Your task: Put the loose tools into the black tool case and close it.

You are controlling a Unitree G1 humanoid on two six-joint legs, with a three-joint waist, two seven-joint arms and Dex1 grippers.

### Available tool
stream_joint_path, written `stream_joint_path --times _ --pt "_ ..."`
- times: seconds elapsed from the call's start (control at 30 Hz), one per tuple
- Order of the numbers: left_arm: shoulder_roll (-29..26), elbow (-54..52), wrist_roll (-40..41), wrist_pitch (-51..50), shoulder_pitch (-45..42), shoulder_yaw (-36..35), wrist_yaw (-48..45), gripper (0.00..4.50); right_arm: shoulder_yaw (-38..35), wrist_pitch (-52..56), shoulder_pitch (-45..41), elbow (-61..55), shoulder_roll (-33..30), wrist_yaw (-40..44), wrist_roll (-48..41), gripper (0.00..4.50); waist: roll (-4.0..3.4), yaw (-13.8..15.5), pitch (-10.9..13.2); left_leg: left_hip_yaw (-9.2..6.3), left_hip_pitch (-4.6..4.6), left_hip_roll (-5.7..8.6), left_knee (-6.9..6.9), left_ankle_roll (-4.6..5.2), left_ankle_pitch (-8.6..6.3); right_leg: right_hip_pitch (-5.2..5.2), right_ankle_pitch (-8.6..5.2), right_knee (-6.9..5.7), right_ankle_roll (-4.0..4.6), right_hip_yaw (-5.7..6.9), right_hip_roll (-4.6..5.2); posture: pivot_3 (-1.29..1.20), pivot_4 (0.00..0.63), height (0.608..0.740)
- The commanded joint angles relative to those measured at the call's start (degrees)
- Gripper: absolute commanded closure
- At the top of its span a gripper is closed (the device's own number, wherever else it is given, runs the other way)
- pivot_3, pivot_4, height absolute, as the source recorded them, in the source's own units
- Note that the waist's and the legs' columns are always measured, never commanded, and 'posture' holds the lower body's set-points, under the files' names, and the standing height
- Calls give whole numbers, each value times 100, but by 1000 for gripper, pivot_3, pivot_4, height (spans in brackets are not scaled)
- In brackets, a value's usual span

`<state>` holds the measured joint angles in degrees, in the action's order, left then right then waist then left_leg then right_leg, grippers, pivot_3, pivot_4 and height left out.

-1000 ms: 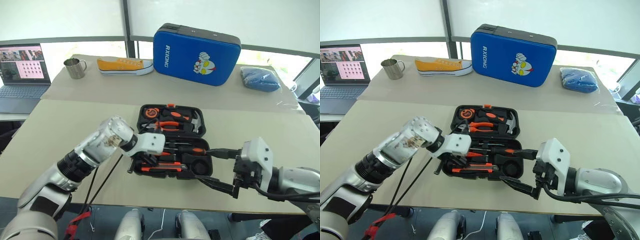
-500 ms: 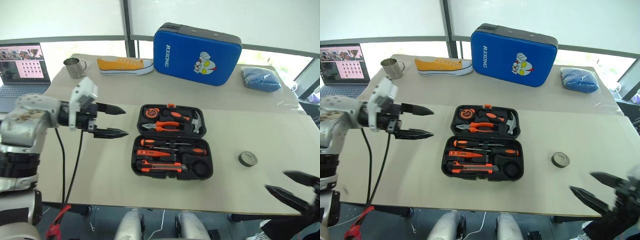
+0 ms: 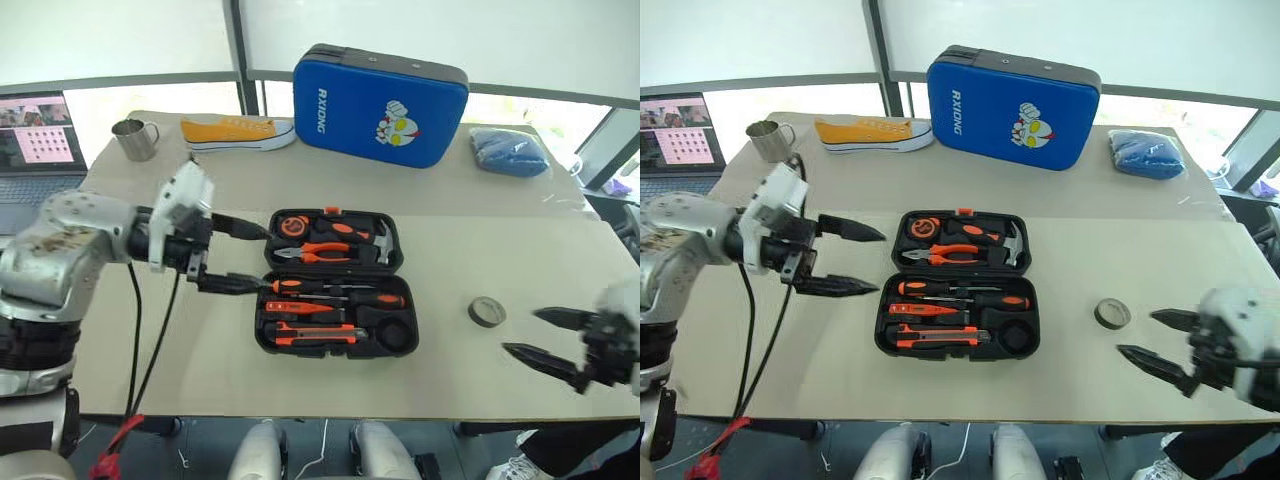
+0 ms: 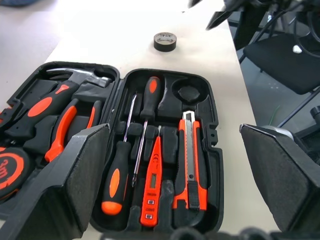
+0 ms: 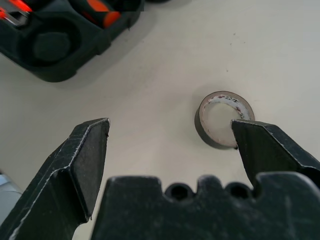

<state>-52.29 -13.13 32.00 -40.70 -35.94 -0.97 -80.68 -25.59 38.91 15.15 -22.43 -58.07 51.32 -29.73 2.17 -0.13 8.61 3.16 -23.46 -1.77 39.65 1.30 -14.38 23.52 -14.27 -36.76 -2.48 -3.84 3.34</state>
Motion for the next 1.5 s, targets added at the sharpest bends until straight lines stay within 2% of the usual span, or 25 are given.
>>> stream_joint_path --times 0.03,0.23,0.33,0.57,0.7,0.9,1.2,1.5 --pt "-44 -274 99 140 -62 -54 82 20 522 57 -413 192 -69 -103 243 0 0 22 0 0 -5 1 1 0 0 2 0 1 -1 0 1 0 150 739" --pt "-196 -527 231 14 126 -101 138 20 1301 -189 -1081 1009 191 -317 764 0 0 18 0 -1 -18 2 9 1 0 13 2 -2 -7 -3 4 0 150 739" --pt "-170 -600 392 -68 90 -152 255 0 1521 -360 -1349 1467 331 -370 993 703 0 17 0 0 -18 3 9 1 0 15 2 -4 -7 -3 4 0 150 739" --pt "-156 -695 401 122 167 -114 429 0 1462 -708 -1392 1703 510 -321 1070 3208 0 8 0 0 -16 2 9 1 0 15 2 -7 -7 -5 3 0 150 739" --pt "-158 -726 395 310 274 -103 407 0 1160 -612 -1291 1323 383 -42 764 4477 0 10 0 1 -16 2 8 1 0 15 2 -7 -6 -5 3 0 150 739" --pt "-93 -682 440 369 230 -7 434 0 1054 -89 -1475 9 263 463 -143 4477 -2 -7 1 -6 -14 -1 8 1 0 16 2 -11 -7 -6 3 0 150 739" --pt "-82 -675 328 473 238 157 404 0 2630 -100 -2107 -1157 384 395 205 4477 1 -32 3 -14 -28 -1 10 1 0 35 2 -16 -6 -7 1 0 150 739" --pt "-87 -717 279 466 285 143 441 0 3573 -192 -2507 -1042 459 314 880 4477 2 -36 4 -10 -40 -1 16 0 0 54 2 -27 -5 -9 0 0 150 739"
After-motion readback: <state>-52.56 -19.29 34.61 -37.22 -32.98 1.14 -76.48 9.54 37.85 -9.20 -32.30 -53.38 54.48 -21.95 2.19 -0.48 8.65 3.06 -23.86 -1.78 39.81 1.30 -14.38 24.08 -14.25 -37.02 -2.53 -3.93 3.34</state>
